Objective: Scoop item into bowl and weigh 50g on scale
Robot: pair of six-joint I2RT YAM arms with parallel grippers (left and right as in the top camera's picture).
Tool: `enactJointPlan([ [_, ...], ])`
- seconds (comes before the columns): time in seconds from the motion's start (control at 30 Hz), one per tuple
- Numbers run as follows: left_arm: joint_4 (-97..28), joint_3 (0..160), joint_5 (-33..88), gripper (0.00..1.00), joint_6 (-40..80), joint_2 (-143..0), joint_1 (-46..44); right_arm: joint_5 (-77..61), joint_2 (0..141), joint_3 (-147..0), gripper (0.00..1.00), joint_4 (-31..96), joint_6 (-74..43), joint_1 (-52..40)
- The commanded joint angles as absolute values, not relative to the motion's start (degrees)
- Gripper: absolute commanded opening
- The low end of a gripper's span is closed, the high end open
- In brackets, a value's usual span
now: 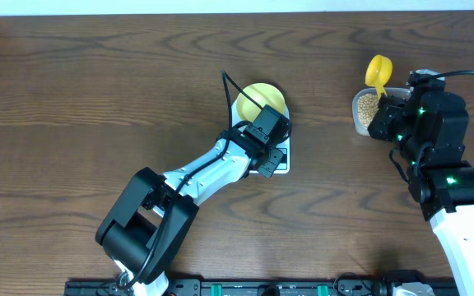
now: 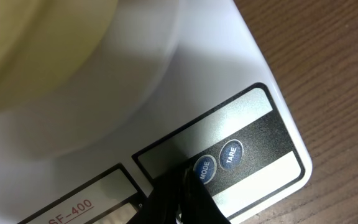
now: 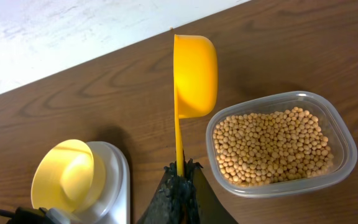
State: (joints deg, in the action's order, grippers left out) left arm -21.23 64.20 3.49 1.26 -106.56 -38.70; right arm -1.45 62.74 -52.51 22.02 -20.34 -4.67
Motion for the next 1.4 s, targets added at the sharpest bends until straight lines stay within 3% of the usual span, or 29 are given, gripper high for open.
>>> enactJointPlan([
  [0.0,-22.1,64.0,1.6,0.08,0.7,-108.0,-38.6,-0.5,62.6,-53.6,0.01,21.9,-19.6,-4.4],
  [1.37,-27.4,64.2,1.7,0.07,4.8,-114.7,-38.5,-0.3,62.6,-53.6,0.01,22.1,-19.6,-4.4],
])
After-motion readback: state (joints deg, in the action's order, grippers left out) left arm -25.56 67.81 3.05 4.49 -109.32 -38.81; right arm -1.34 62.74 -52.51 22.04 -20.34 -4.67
